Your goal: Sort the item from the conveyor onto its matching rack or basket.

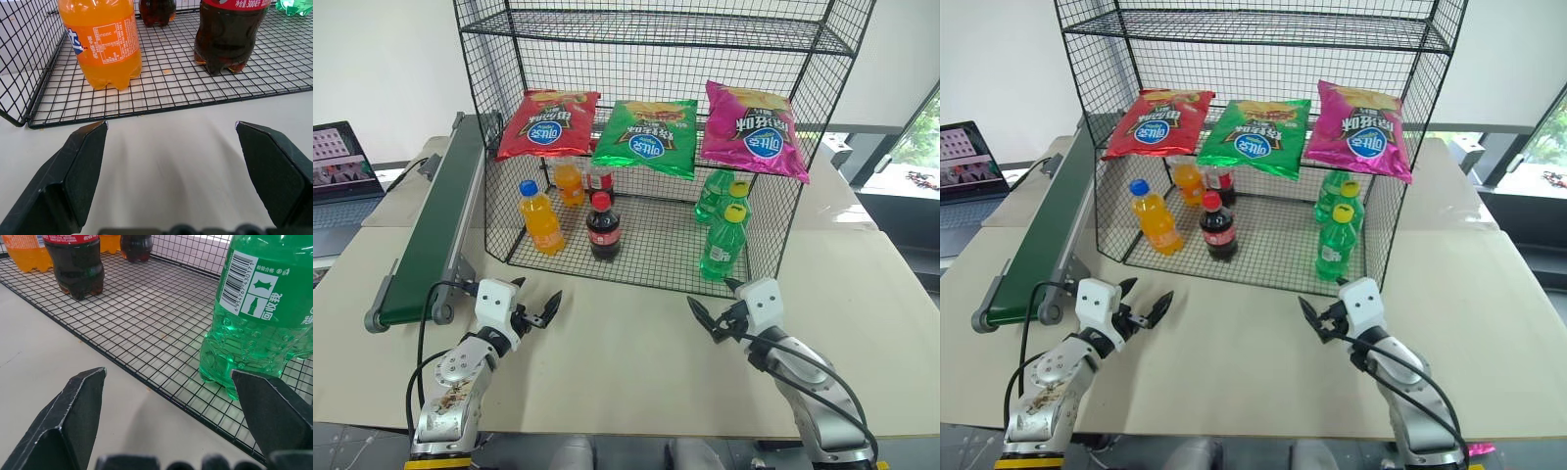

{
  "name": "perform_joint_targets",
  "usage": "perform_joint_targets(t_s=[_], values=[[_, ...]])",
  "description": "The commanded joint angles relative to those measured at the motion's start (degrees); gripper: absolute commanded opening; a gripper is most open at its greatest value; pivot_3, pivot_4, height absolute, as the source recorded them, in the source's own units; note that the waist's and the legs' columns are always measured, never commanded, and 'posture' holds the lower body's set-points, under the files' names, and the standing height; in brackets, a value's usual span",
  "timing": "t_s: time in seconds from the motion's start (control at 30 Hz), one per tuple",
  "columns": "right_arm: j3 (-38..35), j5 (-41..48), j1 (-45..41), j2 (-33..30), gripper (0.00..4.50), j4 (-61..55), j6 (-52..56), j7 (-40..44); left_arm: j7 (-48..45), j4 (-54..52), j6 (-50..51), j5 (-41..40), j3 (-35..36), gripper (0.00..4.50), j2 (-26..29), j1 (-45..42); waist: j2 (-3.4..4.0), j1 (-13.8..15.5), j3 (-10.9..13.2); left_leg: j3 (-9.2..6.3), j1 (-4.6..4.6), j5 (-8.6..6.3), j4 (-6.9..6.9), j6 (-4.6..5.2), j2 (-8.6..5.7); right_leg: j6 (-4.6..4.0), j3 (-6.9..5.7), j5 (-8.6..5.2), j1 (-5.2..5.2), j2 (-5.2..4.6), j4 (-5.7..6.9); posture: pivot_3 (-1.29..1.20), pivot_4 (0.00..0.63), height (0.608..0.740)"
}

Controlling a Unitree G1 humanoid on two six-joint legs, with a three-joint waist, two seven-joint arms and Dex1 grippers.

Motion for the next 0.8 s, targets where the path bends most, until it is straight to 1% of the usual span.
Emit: perform_joint_targets(t_s=[0.03, 0.13, 0.2, 0.43, 0.8], values=[[-0.7, 0.1, -0.1, -0.4, 4.5, -2.0, -1.9, 0.4, 1.2, -1.2, -0.4, 1.0, 0.3, 4.45, 0.6, -0.6, 0.0, 0.0, 0.0, 0.0, 0.0, 0.0, 0.0, 0.0, 0.0, 0.0, 0.0, 0.0, 0.0, 0.0, 0.0, 0.0, 0.15, 0.738], [-0.6, 0.3, 0.1, -1.0, 4.5, -2.4, -2.3, 1.2, 5.6, -1.3, -0.7, 3.6, 0.8, 4.45, -0.5, -1.2, 0.0, 0.0, 0.0, 0.0, 0.0, 0.0, 0.0, 0.0, 0.0, 0.01, 0.0, 0.0, 0.0, 0.0, 0.0, 0.0, 0.15, 0.738], [-0.5, 0.3, 0.0, -1.0, 4.5, -2.7, -2.1, 1.3, 6.6, -1.1, -0.8, 4.2, 1.1, 4.45, -0.3, -1.4, -0.01, 0.0, 0.0, 0.0, 0.0, 0.0, 0.0, 0.0, 0.0, 0.0, 0.0, 0.0, 0.01, 0.0, 0.0, 0.0, 0.15, 0.738], [-0.2, 0.4, -0.1, -0.8, 4.5, -3.0, -1.9, 1.4, 4.0, -1.1, -0.3, 1.0, 1.8, 4.45, 0.1, -1.9, 0.0, 0.0, 0.0, 0.0, 0.0, 0.0, 0.0, 0.0, 0.0, -0.06, 0.0, 0.03, 0.01, 0.0, 0.01, 0.0, 0.15, 0.738], [0.3, 0.2, 0.0, -1.0, 4.5, -3.8, -1.4, 1.3, 3.0, -1.4, -0.6, 0.9, 1.8, 4.45, 0.4, -1.4, 0.0, 0.0, 0.0, 0.0, 0.0, 0.0, 0.0, 0.0, 0.0, -0.05, 0.0, 0.03, 0.0, 0.0, 0.01, 0.0, 0.15, 0.738]])
